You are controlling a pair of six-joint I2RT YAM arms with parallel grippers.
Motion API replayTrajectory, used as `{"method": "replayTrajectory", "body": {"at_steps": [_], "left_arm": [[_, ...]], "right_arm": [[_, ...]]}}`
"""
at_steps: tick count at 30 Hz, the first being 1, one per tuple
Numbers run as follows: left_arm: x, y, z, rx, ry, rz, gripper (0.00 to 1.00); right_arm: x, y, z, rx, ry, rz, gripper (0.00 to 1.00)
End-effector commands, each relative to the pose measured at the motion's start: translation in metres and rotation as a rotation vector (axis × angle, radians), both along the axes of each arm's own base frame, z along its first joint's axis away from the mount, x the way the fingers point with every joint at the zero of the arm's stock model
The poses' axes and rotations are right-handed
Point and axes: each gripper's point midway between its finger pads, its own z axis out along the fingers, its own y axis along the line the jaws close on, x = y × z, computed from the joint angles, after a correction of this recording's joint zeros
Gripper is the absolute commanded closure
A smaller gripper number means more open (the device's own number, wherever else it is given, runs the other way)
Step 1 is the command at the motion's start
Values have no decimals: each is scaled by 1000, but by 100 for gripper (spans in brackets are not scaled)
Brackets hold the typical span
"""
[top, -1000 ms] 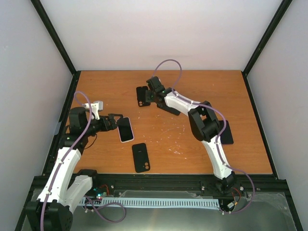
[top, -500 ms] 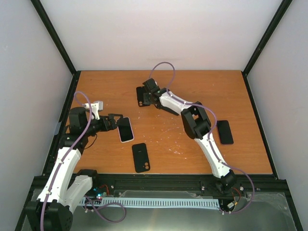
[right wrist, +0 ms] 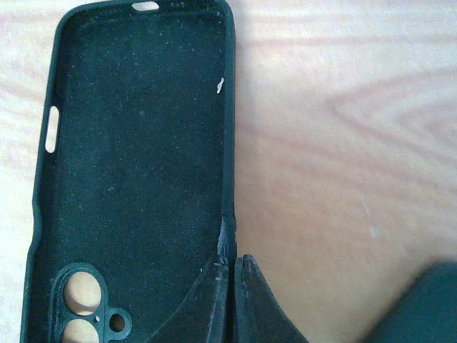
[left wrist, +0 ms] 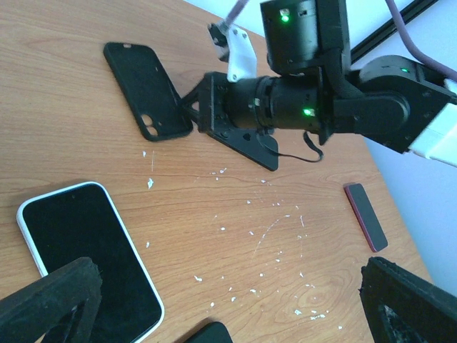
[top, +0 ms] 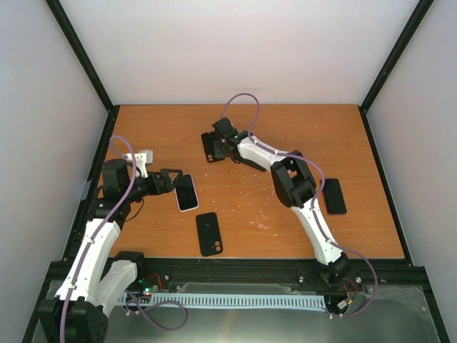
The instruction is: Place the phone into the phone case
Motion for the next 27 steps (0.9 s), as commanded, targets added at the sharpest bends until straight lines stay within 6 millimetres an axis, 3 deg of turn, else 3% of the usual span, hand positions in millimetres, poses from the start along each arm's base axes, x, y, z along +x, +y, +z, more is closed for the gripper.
{"method": "replayTrajectory", "body": {"at_steps": [1,8,9,17,21,27], "left_arm": [[3,3,14,2,-55,14,1],[4,1,11,0,-44,8,1],[4,2,9,-1,-38,8,1],[5,3,10,2,-41,20,0],[5,3,9,1,-38,18,1],[5,2,9,-1,-36,14,1]], "right_arm": [[-27,0,49,43,-11,41,97],[-94,-25,58,133,65,64,97],[-111,-34,47,128,97,60,97],[-191,-78,46,100,149,1,97],[-219,-98,48,87,146,-50,97],[-249,-115,28,90,195,-98,97]]}}
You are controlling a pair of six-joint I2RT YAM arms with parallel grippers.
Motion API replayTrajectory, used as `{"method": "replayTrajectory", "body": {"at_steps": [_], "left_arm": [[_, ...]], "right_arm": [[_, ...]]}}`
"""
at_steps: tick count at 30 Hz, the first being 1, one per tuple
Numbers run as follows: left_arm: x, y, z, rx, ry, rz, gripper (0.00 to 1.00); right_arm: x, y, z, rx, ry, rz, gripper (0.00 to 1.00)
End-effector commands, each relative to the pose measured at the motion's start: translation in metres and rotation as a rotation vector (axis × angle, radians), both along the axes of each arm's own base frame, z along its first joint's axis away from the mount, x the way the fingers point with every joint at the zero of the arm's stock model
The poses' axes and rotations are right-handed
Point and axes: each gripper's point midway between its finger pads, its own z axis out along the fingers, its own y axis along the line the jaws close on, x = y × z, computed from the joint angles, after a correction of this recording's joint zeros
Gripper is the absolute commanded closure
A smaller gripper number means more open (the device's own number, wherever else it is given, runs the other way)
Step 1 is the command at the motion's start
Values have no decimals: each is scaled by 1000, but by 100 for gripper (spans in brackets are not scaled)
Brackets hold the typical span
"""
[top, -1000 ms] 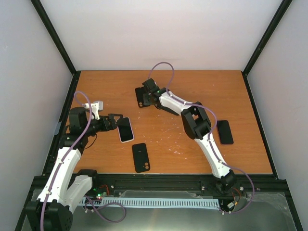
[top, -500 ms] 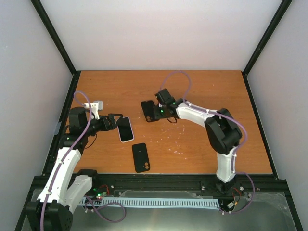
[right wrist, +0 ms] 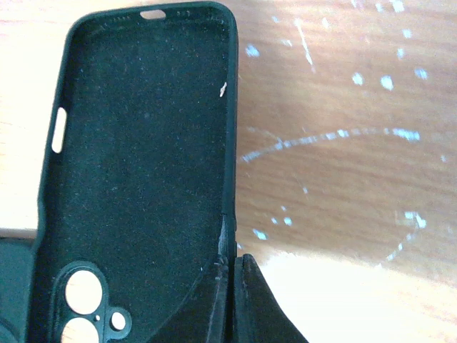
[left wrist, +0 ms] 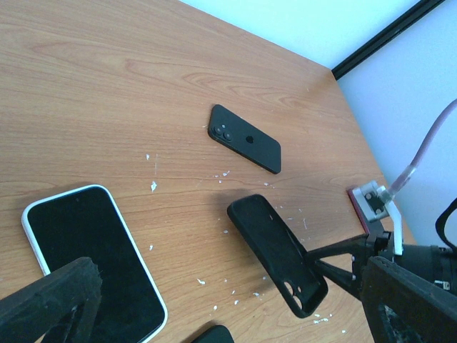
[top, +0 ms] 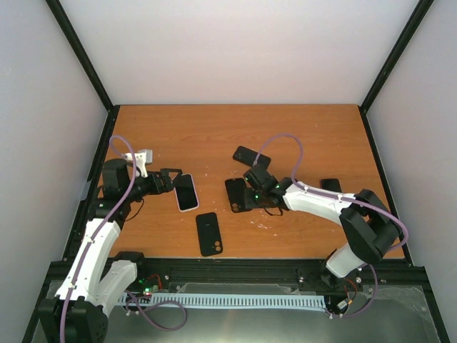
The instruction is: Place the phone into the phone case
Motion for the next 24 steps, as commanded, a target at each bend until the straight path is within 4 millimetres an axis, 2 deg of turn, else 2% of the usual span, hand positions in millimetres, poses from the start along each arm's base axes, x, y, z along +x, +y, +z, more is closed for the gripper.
{"method": "replayTrajectory", "body": {"at_steps": [1,6,10,12,19,24], "left_arm": [[3,1,9,-7,-31,4,0],[2,1,10,-7,-37,5,0],[2,0,10,-7,-37,3,1],[1,0,11,-9,-38,-1,1],[0,-1,12,-11,-45,-8,1],[0,-1,11,-11,-42,-10,1]], "right_arm": [[-11,-10,-7,12,5,-76,97],[-13,-19,-7,-3,0,-102,92],[-11,-22,1,-11,-15,-118,78],[-7,-29,6,-38,-48,-132,66],[21,-76,13,-125,-93,-239,25],[43,-129,23,-118,-97,-402,2]]}}
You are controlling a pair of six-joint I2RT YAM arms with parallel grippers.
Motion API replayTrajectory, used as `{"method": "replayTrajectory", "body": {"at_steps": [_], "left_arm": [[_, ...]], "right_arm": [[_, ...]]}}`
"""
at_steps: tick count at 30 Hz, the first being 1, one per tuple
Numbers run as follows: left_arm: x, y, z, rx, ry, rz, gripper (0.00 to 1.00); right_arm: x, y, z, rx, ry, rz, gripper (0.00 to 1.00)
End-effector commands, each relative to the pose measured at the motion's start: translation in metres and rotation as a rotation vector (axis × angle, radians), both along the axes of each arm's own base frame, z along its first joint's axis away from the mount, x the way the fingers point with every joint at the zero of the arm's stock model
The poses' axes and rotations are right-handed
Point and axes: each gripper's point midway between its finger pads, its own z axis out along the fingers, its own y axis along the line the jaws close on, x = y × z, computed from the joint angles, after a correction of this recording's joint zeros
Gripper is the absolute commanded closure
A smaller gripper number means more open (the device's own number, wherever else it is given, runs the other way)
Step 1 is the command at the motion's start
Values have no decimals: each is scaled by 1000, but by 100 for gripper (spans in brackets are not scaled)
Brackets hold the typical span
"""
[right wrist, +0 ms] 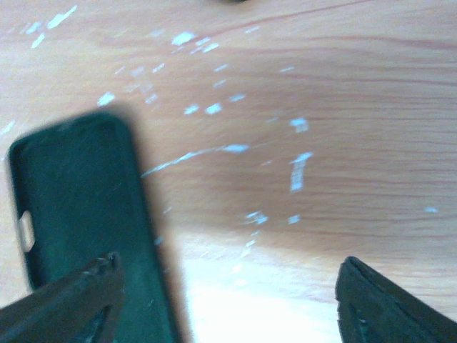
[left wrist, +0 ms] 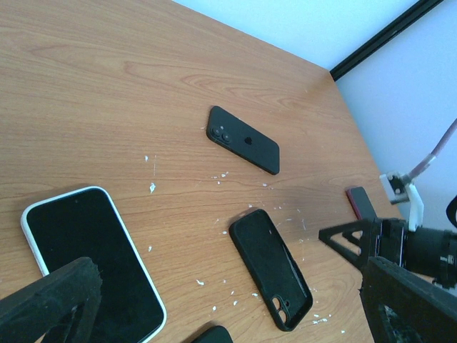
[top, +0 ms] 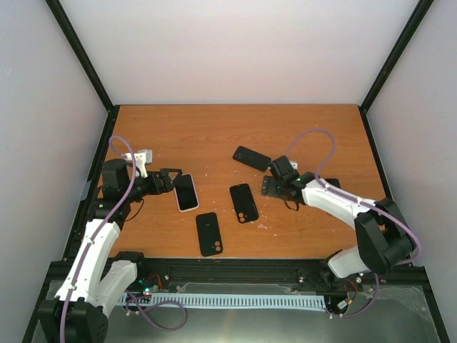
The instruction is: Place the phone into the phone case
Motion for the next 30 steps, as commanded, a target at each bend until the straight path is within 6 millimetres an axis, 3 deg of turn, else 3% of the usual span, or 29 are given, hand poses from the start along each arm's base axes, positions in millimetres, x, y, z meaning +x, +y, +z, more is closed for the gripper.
{"method": "replayTrajectory", "body": {"at_steps": [1,10,19,24,30], "left_arm": [[1,-1,9,-10,-36,-9,1],[1,-2,9,-12,-37,-10,0],[1,-2,10,-11,-37,-13,1],[1,-2,10,-11,-36,-14,1],[2,-2,9,-11,-33,-12,0]], "right_arm": [[23,-49,22,-8,-58,-152,0],[60,-165,23,18,-97,-468,0],[87,-231,-2,21,-42,-622,2],[96,-246,-17,32,-4,-637,3],[102,-243,-37,34,47,-600,3]]}}
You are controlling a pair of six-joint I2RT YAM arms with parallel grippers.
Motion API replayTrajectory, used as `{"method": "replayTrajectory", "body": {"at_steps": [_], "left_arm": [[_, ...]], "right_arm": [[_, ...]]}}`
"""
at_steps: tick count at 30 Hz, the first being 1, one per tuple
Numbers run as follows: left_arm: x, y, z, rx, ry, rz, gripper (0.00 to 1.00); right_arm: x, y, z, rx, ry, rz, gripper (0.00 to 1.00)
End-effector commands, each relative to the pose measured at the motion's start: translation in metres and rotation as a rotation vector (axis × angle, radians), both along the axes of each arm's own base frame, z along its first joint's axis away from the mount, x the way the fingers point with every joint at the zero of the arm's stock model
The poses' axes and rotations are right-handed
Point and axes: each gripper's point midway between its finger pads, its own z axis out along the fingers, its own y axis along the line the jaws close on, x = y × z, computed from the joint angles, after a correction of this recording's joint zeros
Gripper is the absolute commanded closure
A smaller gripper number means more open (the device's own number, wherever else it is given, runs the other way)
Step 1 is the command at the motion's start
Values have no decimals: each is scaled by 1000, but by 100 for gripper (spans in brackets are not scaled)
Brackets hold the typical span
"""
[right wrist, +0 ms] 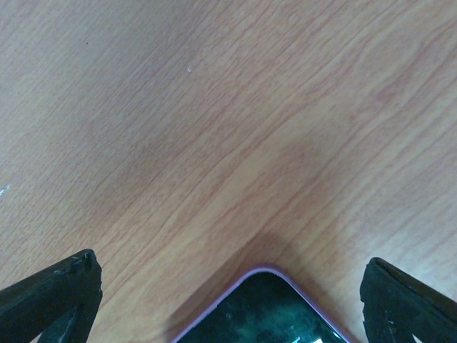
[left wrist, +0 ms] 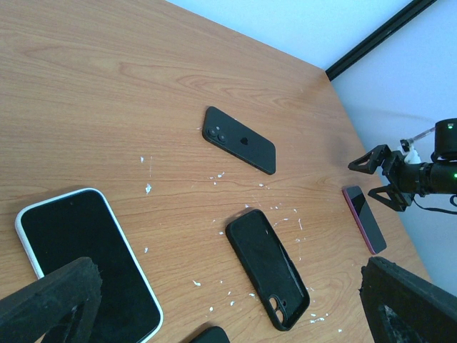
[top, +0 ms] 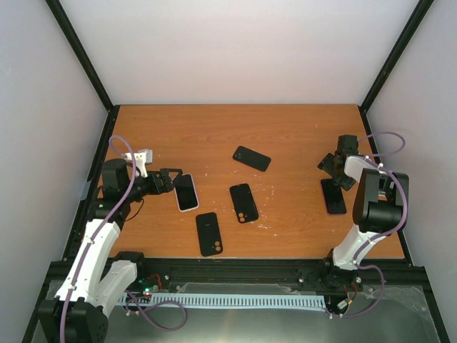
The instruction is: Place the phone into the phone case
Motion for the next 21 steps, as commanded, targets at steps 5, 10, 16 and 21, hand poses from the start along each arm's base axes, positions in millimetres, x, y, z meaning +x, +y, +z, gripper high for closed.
{"method": "replayTrajectory", "body": {"at_steps": [5,10,16,21], "left_arm": [[1,-1,7,-7,-28,-7,1],[2,-1,7,-8,-28,-8,1],[1,-1,7,-11,-28,-10,1],[1,-2,8,-12,-29,-13,1]], "right_arm": [[9,10,-12,44,11,82,5],[10,26,-8,107,-27,142,8],[1,57,-1,188,-62,214,10],[-16,90,-1,238,-62,264,11]]}}
